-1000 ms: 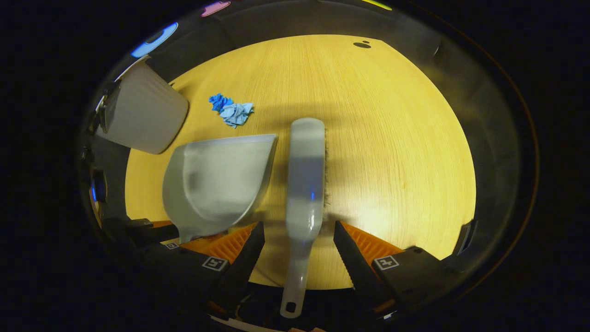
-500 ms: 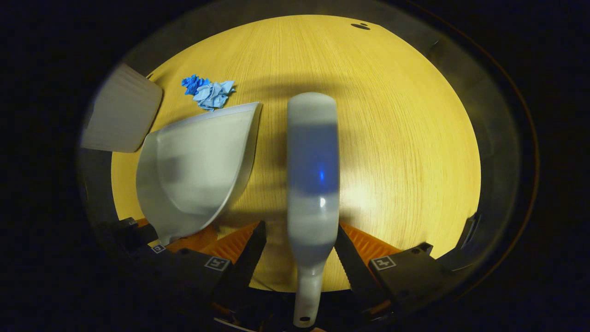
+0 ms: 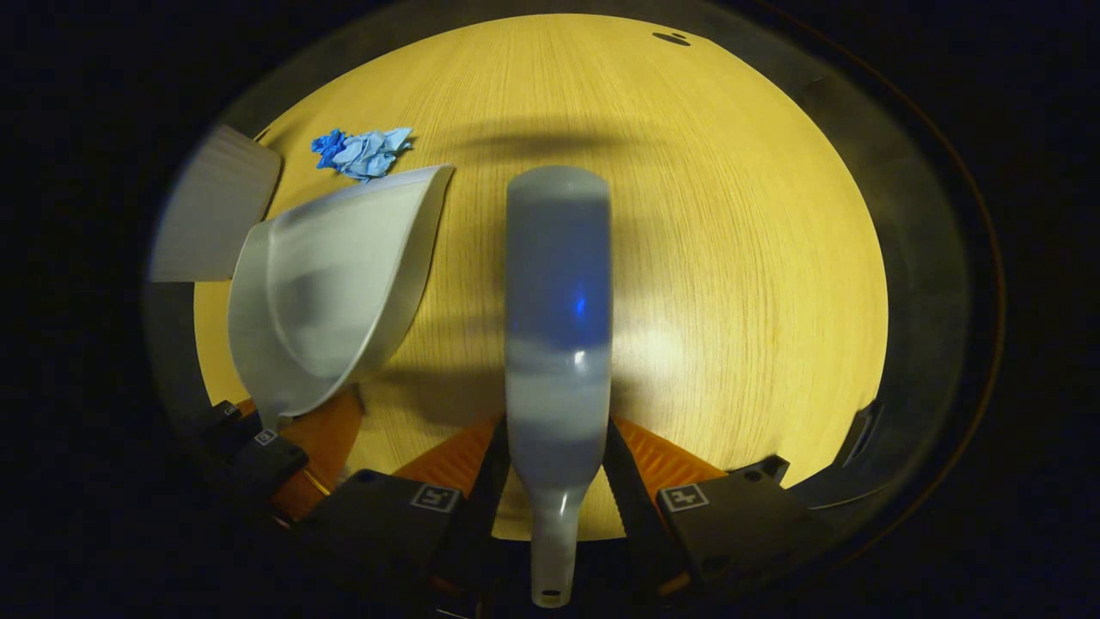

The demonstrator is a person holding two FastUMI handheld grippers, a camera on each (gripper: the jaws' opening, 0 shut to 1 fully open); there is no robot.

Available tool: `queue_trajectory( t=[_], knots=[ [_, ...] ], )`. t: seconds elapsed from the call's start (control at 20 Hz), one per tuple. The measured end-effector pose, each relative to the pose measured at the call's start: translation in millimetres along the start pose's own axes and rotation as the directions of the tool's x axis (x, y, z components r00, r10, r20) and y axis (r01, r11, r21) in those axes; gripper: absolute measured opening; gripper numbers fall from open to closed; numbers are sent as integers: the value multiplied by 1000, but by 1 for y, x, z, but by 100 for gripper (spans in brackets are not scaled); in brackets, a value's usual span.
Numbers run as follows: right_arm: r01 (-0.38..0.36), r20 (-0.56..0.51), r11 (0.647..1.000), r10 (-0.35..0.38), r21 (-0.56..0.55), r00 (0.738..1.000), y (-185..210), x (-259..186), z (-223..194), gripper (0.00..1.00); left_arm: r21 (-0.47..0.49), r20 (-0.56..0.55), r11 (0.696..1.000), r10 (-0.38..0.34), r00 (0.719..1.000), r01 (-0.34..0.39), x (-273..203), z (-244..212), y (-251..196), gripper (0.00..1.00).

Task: Pick up the small broom and dustpan from the desktop, sweep the trash into the dustpan with the broom, and then empty the trash into the garbage bin.

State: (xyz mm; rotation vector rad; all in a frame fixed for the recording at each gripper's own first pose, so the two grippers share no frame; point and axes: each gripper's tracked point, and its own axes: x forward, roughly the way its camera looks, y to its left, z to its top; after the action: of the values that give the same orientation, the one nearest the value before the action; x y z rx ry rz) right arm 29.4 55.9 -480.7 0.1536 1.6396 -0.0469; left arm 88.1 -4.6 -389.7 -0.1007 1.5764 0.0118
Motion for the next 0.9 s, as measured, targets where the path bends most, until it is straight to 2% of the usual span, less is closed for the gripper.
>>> queue_trajectory(
  t=[0.05,0.1,0.15,0.2,0.25,0.3,0.35,0.4,0.5,0.6,0.7,0.8,0.9],
  knots=[
    [-1,5,1000,1,-9,1000,0,0,-1,62,4,0,1000,0,1000,0,1,-2,-2,41],
    [-2,6,1000,2,-30,1000,1,-1,-1,69,19,-4,1000,-1,1000,1,3,-4,-1,36],
    [2,5,999,-2,-52,1000,-1,-4,2,69,32,-19,999,-4,1000,4,4,-4,-1,31],
    [-3,1,998,3,-58,1000,-1,-1,0,62,51,-31,999,-7,999,9,4,-3,-1,31],
    [-12,-3,997,12,-77,1000,-1,0,0,47,70,-41,997,-9,999,12,2,-4,1,29],
    [-16,-6,995,15,-103,1000,-2,0,-1,52,86,-38,996,-9,999,13,0,-4,1,30],
    [-15,-1,993,15,-118,1000,-4,-2,0,41,96,-35,995,-9,999,12,3,-3,0,30],
    [-22,11,990,24,-142,1000,-4,0,-1,41,115,-34,993,-9,999,13,5,-2,0,28],
    [-20,40,981,28,-192,999,-7,-1,-3,29,168,-44,986,-2,999,9,5,-9,4,27],
    [7,53,971,6,-239,999,-17,-6,-10,29,210,-39,978,2,999,6,9,-15,13,27],
    [-4,82,969,26,-248,996,-18,-15,-10,29,211,-33,977,-5,999,12,7,-26,22,27],
    [-16,147,969,54,-247,988,-16,-35,5,29,212,-18,977,-14,1000,18,-1,-39,31,26],
    [24,247,963,45,-270,968,-19,-60,37,29,215,-8,976,-38,999,38,-4,-48,34,26]
  ],
)
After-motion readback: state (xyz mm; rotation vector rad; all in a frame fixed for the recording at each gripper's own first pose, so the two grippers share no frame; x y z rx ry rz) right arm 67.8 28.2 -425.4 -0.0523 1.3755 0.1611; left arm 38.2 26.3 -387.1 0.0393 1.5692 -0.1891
